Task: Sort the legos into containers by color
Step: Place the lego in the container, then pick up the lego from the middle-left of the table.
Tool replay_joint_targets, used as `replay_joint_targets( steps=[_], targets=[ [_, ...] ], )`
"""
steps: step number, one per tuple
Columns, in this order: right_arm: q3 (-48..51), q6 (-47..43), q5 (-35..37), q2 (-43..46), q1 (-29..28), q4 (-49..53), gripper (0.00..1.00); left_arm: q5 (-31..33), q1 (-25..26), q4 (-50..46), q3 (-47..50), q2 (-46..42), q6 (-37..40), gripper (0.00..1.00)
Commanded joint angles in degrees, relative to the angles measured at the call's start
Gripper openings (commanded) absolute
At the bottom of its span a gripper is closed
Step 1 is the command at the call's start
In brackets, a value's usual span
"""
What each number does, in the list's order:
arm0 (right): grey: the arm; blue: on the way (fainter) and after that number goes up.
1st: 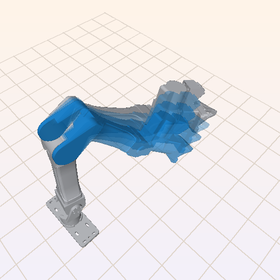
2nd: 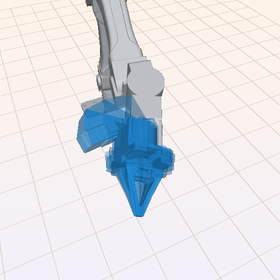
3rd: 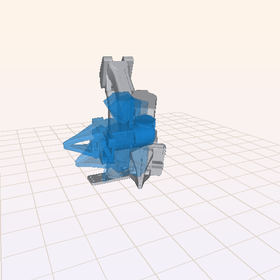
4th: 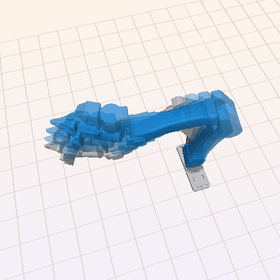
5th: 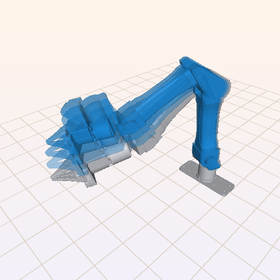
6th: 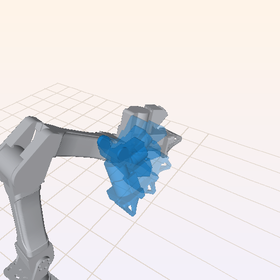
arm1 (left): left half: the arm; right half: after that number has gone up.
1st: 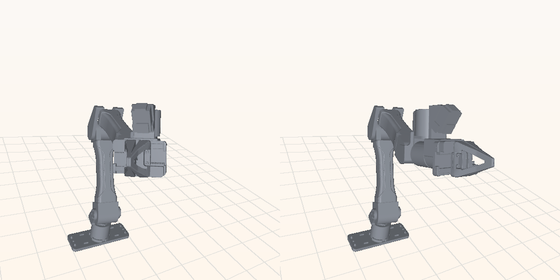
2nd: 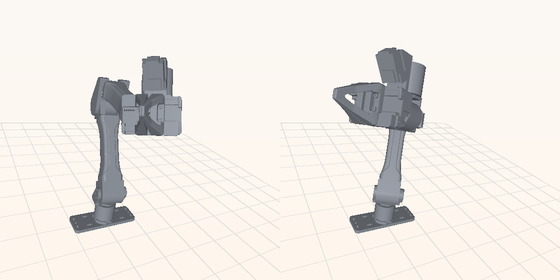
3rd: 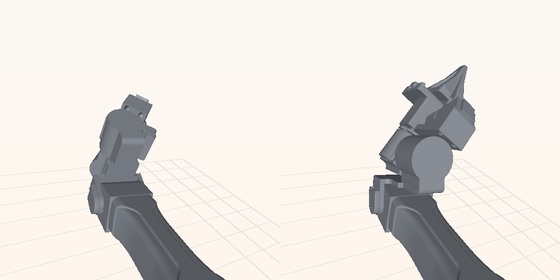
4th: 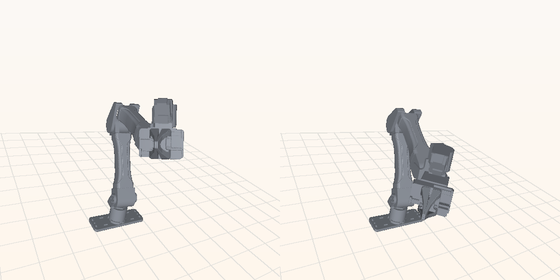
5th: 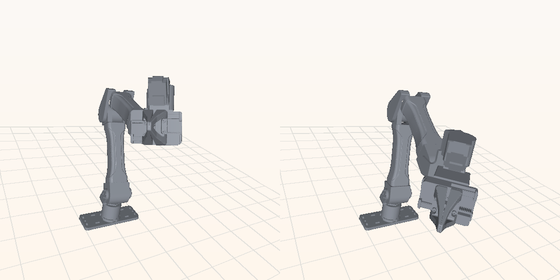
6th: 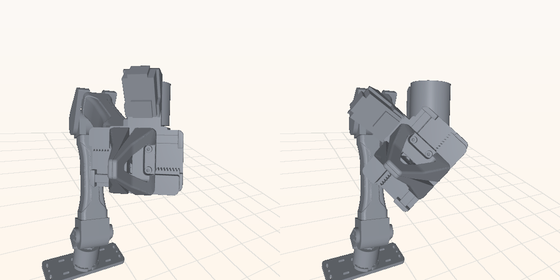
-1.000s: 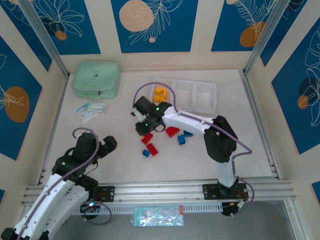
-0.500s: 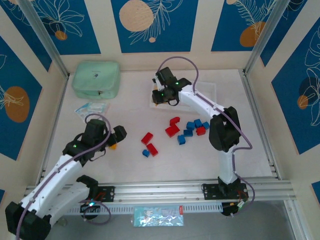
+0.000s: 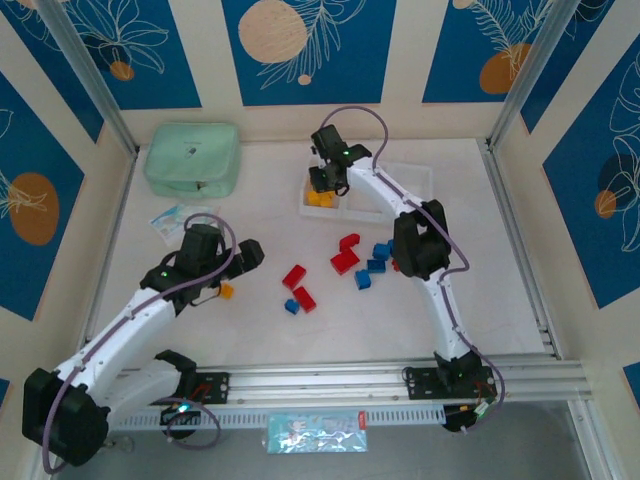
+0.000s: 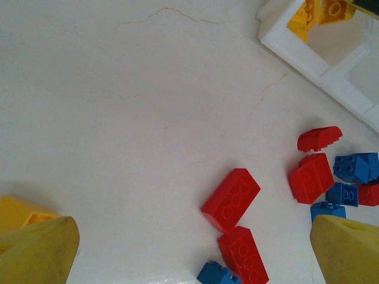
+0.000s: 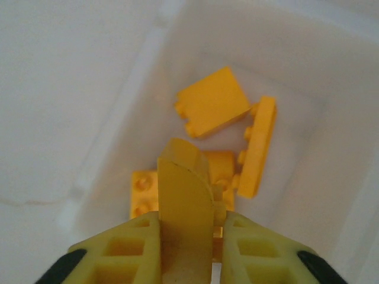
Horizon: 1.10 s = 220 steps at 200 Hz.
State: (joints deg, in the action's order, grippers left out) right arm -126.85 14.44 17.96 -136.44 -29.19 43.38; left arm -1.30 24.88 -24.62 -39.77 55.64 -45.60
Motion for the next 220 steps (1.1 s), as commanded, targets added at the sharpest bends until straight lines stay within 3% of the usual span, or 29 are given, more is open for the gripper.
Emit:
replay_joint_targets(
  steps=[1, 27, 68, 161, 220],
  targets=[
    [-6.2, -1.3, 1.5, -2.7, 0.3, 4.0, 0.29, -0.2, -0.1, 1.2, -2.1, 0.5, 1.9, 1.0],
    [-7.8, -1.8, 1.0, -2.1, -0.2, 5.2, 0.4, 0.3, -0.2, 0.5, -2.5, 0.7, 2.4, 1.0],
    [-2.0, -2.2, 0.4, 4.5, -2.0, 3.6, 0.5, 2.3, -0.3, -2.2, -3.3, 0.3, 3.0, 1.0],
    [35.1, 4.9, -10.2, 31.5, -7.4, -8.1, 0.68, 7.1, -0.5, -13.8, -2.9, -0.4, 1.2, 1.0],
    [51.4, 8.8, -13.4, 41.7, -14.1, -12.8, 0.8, 10.5, -0.5, -17.9, 1.3, -2.4, -3.1, 0.97]
  ],
)
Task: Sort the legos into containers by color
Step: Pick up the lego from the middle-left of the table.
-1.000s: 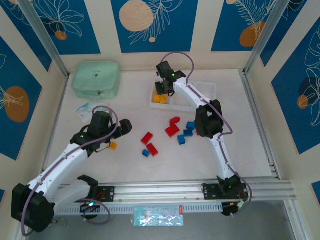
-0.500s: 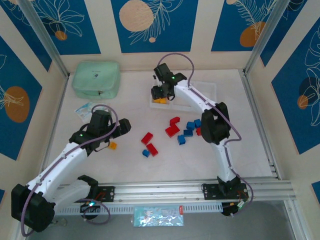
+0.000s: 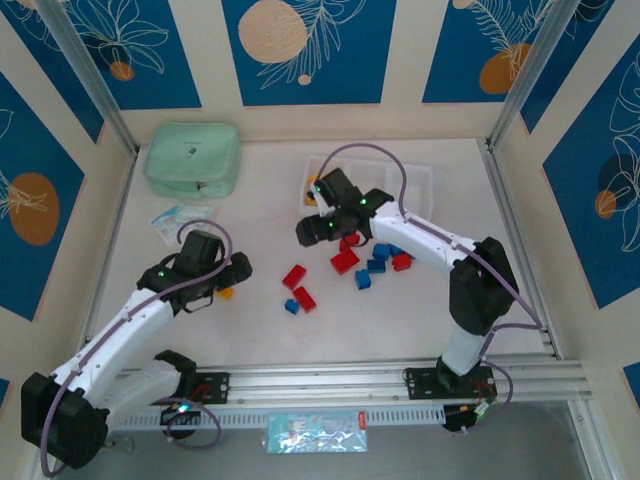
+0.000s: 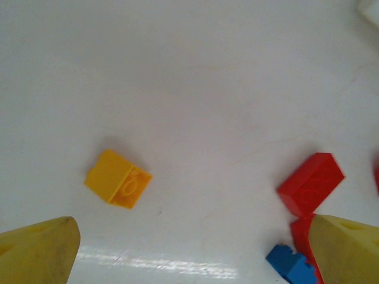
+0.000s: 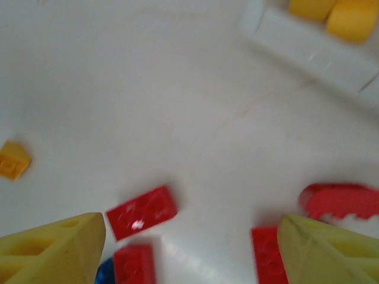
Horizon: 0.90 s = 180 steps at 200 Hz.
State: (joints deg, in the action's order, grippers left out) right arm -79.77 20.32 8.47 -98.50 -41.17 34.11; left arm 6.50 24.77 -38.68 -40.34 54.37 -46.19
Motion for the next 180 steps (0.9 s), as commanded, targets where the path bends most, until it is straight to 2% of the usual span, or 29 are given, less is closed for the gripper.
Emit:
replay_joint_targets(
  steps=[1, 69, 104, 139, 180],
  targets=[
    [4.6, 3.1, -4.0, 4.0, -2.2, -3.7, 0.8, 2.7, -0.3, -3.9, 1.9, -1.1, -2.5, 0.97],
    [14.6, 8.0, -10.3, 6.4, -8.1, -12.4, 0.89, 5.6, -0.3, -2.8, 4.4, 2.1, -5.7, 0.88],
    [15.8, 9.0, -11.2, 6.2, -7.9, -14.1, 0.91, 6.2, -0.3, -0.8, 5.2, 6.6, -6.4, 0.81],
    [16.2, 8.8, -11.4, 6.2, -6.8, -14.2, 0.91, 4.4, -0.3, 6.0, 5.6, 11.3, -6.2, 0.73],
    [16.6, 8.3, -11.2, 6.0, -6.0, -14.1, 0.92, 4.2, -0.4, 10.6, 4.2, 17.8, -6.0, 0.69]
  ],
)
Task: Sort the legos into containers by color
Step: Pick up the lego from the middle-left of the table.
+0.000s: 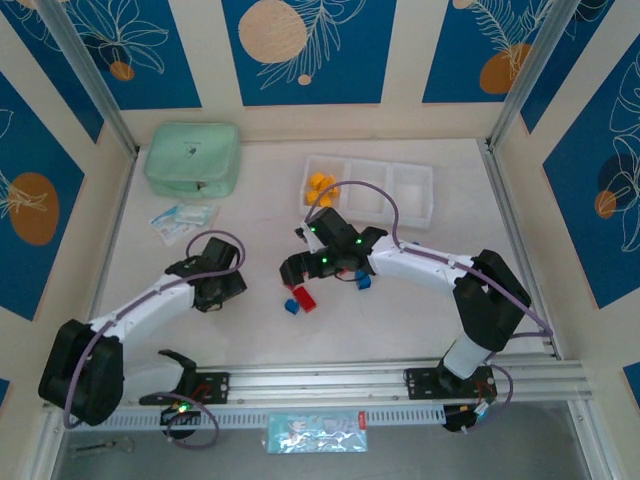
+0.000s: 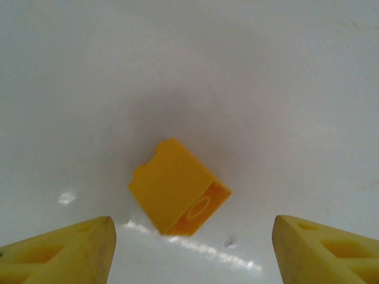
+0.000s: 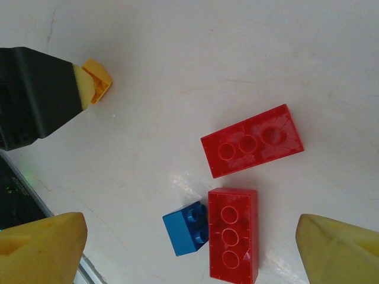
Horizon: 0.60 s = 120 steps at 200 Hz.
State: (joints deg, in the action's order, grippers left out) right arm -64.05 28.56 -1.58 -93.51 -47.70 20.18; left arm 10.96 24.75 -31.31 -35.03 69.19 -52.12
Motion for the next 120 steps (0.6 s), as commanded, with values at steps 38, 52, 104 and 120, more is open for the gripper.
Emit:
replay_joint_targets(
  steps=[38, 52, 104, 120],
  targets=[
    [1.3, 0.1, -1.2, 1.2, 1.1, -0.3, 0.92, -0.1, -0.3, 5.6, -1.6, 6.3, 0.4, 0.62],
    [1.5, 0.2, -1.7, 1.0, 1.4, -0.6, 0.92, 0.1, -0.3, 6.5, -1.8, 7.2, 0.7, 0.59],
    [1.2, 0.2, -2.4, 0.6, 2.1, -0.7, 0.92, 1.1, -0.3, 6.2, -3.3, 9.6, 1.8, 0.45],
    [1.3, 0.6, -3.0, 1.0, 2.7, -0.9, 0.92, 1.0, -0.3, 6.1, -3.7, 9.3, 3.0, 0.4]
  ],
)
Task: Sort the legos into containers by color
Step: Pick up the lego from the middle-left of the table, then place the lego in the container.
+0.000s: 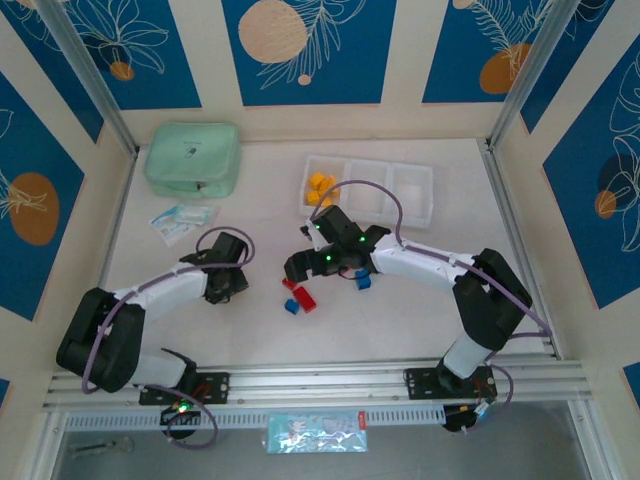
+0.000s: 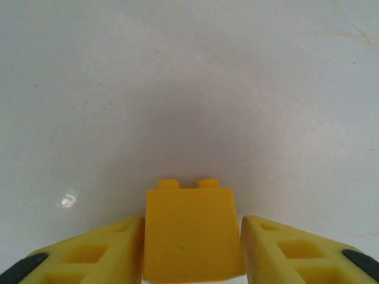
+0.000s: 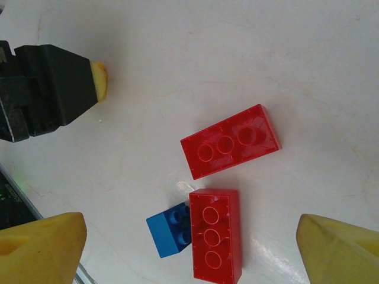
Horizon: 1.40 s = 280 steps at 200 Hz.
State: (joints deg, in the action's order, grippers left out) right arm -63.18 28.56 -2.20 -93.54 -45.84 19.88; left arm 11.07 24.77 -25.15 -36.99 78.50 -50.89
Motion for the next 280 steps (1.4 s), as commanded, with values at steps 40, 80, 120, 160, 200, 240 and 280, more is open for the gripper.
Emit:
replay_joint_targets(
  steps=[40, 80, 120, 160, 200, 240, 280],
  targets=[
    [1.2, 1.4, -3.6, 3.7, 3.9, -0.4, 0.92, 0.0, -0.2, -2.1, -4.1, -2.5, 4.9, 0.29],
    [2.8, 2.7, -3.1, 7.5, 10.6, 2.0, 0.92, -5.8, 0.4, 1.1, -10.2, -3.5, 9.0, 0.27],
    [3.1, 2.4, -1.6, 10.5, 18.1, 5.3, 0.92, -11.2, 2.6, 7.0, -21.0, 4.1, 12.7, 0.24],
    [2.5, 1.8, -0.5, 11.1, 24.0, 6.4, 0.92, -15.5, 5.0, 14.0, -32.3, 15.7, 16.3, 0.2],
    [1.7, 1.5, -0.2, 11.1, 28.1, 6.4, 0.92, -17.2, 6.2, 17.4, -43.8, 27.2, 19.0, 0.2],
    [0.9, 0.9, -0.3, 10.3, 30.7, 6.4, 0.92, -14.3, 6.6, 16.1, -55.8, 38.2, 22.1, 0.22],
    [-0.6, -0.5, 0.9, 10.6, 30.6, 7.8, 0.93, -13.5, 6.9, 9.8, -68.0, 46.3, 25.1, 0.39]
  ],
)
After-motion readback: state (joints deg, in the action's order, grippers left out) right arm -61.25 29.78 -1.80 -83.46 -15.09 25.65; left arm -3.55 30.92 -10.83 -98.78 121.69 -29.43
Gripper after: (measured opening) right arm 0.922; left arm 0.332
